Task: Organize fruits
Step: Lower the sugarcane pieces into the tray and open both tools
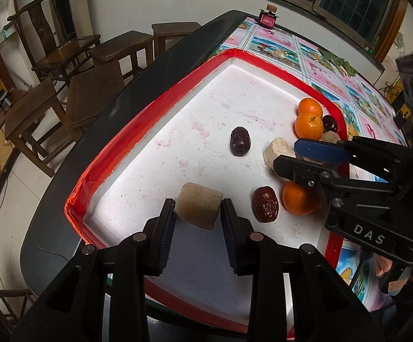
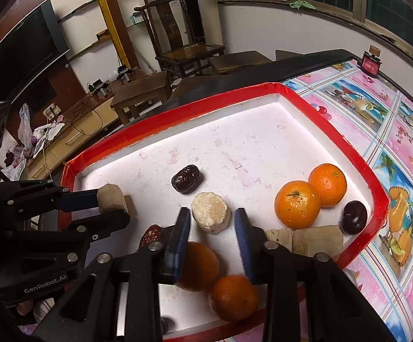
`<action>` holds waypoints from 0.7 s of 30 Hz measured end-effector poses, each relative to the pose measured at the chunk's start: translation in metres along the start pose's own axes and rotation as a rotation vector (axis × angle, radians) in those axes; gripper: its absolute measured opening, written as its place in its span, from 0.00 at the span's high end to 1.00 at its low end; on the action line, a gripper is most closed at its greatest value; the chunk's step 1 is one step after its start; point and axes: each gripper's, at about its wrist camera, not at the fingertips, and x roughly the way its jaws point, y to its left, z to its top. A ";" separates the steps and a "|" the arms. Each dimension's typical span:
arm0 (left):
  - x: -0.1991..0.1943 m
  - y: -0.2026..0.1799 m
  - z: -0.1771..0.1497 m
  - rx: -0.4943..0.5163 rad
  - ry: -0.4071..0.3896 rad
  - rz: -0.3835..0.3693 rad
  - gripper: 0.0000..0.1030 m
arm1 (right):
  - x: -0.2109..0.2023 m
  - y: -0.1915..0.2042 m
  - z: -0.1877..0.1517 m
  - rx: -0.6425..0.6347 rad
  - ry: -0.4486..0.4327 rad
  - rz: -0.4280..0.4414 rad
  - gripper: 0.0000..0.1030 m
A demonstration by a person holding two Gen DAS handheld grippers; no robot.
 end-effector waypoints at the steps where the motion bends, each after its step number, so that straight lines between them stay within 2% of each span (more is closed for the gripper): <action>1: 0.000 0.000 0.000 -0.002 0.002 0.000 0.71 | -0.002 0.001 0.000 -0.003 -0.005 -0.003 0.64; 7: -0.001 -0.003 -0.001 -0.006 0.009 -0.004 0.70 | -0.015 0.007 0.000 -0.019 -0.028 -0.006 0.59; 11: -0.006 -0.003 -0.003 -0.015 -0.003 -0.004 0.56 | -0.027 0.010 -0.002 -0.032 -0.053 -0.016 0.54; 16: -0.013 -0.006 -0.003 -0.013 -0.019 0.006 0.53 | -0.045 0.012 -0.008 -0.028 -0.079 -0.014 0.48; 18: -0.016 -0.006 -0.004 -0.015 -0.024 0.010 0.47 | -0.051 0.012 -0.010 -0.025 -0.089 -0.013 0.48; 21: -0.021 -0.007 -0.005 -0.017 -0.034 0.017 0.44 | -0.066 0.011 -0.016 -0.007 -0.106 -0.010 0.44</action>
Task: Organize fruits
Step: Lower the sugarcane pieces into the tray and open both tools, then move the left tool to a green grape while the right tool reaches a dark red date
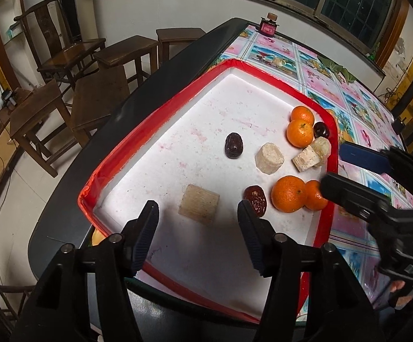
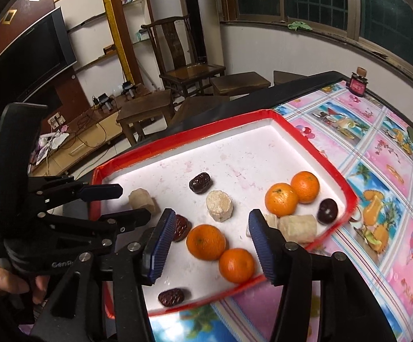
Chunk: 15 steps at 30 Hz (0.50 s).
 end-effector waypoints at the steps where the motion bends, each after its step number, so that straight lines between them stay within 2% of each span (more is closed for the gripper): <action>1: -0.001 -0.001 0.000 0.001 -0.002 0.005 0.43 | -0.005 0.000 -0.002 0.004 -0.005 0.002 0.41; 3: -0.003 -0.004 -0.001 0.003 -0.005 0.015 0.35 | -0.019 0.000 -0.006 0.014 -0.026 0.007 0.36; 5: -0.005 -0.008 -0.002 0.007 -0.006 0.023 0.33 | -0.036 0.001 -0.011 0.022 -0.051 0.015 0.31; 9: -0.009 -0.019 -0.003 0.024 -0.013 0.036 0.32 | -0.064 0.009 -0.015 0.019 -0.081 0.060 0.25; 11: -0.014 -0.024 -0.005 0.036 -0.022 0.045 0.27 | -0.074 0.012 -0.019 0.013 -0.086 0.075 0.23; 15: -0.022 -0.036 -0.009 0.061 -0.039 0.057 0.27 | -0.094 0.004 -0.036 0.024 -0.090 0.053 0.18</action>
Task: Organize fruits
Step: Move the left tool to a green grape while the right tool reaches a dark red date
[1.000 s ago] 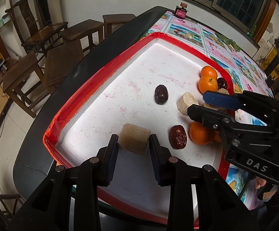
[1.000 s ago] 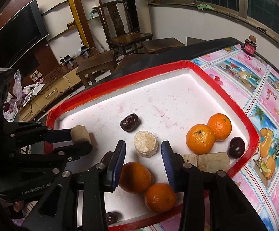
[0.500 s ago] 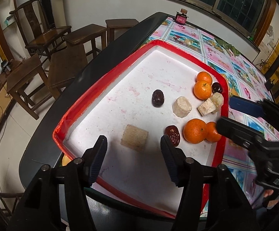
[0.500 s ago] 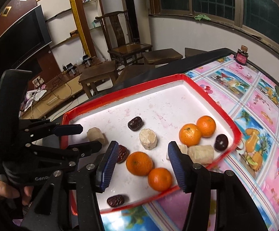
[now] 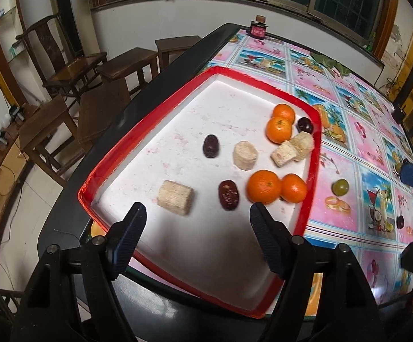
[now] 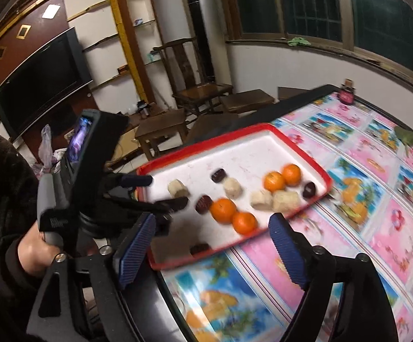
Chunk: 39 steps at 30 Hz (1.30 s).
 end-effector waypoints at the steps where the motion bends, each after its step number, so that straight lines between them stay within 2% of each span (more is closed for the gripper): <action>1: -0.001 -0.002 0.000 0.001 0.000 -0.001 0.27 | -0.006 -0.006 -0.005 0.016 0.002 -0.008 0.18; 13: -0.022 -0.056 -0.008 0.119 -0.016 -0.063 0.27 | -0.077 -0.094 -0.095 0.203 0.051 -0.190 0.16; 20: -0.020 -0.094 -0.011 0.192 -0.002 -0.117 0.27 | -0.100 -0.122 -0.136 0.295 0.077 -0.240 0.16; 31: -0.001 -0.138 -0.020 0.253 0.048 -0.210 0.27 | -0.105 -0.143 -0.160 0.368 0.104 -0.268 0.16; 39: 0.018 -0.151 -0.007 0.231 0.062 -0.262 0.27 | -0.091 -0.154 -0.165 0.390 0.130 -0.329 0.28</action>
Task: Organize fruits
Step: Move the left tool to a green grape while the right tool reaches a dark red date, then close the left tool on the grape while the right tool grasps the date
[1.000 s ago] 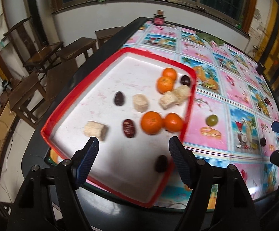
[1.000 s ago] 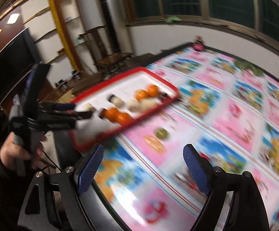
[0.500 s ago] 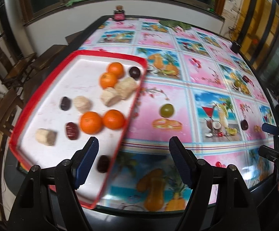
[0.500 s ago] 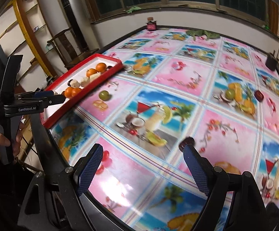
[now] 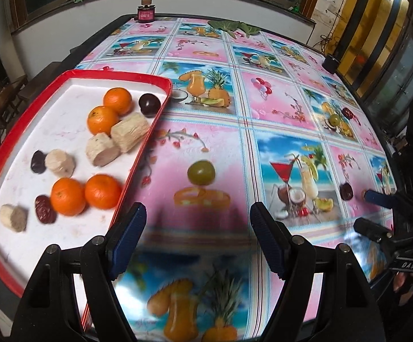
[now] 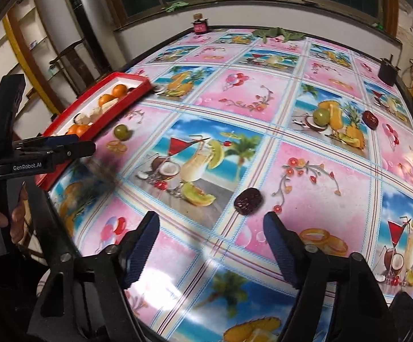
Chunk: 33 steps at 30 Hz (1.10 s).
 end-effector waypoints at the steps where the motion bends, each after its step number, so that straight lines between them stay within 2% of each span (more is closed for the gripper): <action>1: 0.003 -0.001 0.002 0.001 0.001 0.003 0.27 | 0.003 -0.002 0.000 0.013 0.002 -0.008 0.28; 4: 0.012 -0.008 0.011 0.027 -0.002 0.017 0.32 | 0.012 -0.007 0.000 0.030 0.016 -0.033 0.35; 9: 0.029 -0.014 0.019 0.040 0.018 0.025 0.41 | 0.021 -0.014 0.003 0.061 0.028 -0.046 0.40; 13: 0.035 -0.016 0.019 0.053 0.019 0.026 0.42 | 0.028 -0.019 0.005 0.078 0.029 -0.069 0.47; 15: 0.037 -0.016 0.020 0.052 0.025 0.026 0.49 | 0.029 -0.020 0.006 0.086 0.019 -0.073 0.51; 18: 0.044 -0.016 0.021 0.049 0.039 0.029 0.52 | 0.032 -0.021 0.009 0.091 0.011 -0.092 0.61; 20: 0.047 -0.017 0.020 0.050 0.048 0.037 0.63 | 0.033 -0.020 0.011 0.080 0.012 -0.108 0.68; 22: 0.047 -0.016 0.019 0.051 0.046 0.041 0.65 | 0.035 -0.017 0.011 0.059 0.013 -0.128 0.77; 24: 0.047 -0.013 0.018 0.047 0.043 0.046 0.77 | 0.035 -0.017 0.011 0.050 0.012 -0.132 0.77; 33: 0.040 -0.011 0.014 0.041 0.041 0.012 0.77 | 0.028 -0.013 0.012 0.054 -0.005 -0.125 0.78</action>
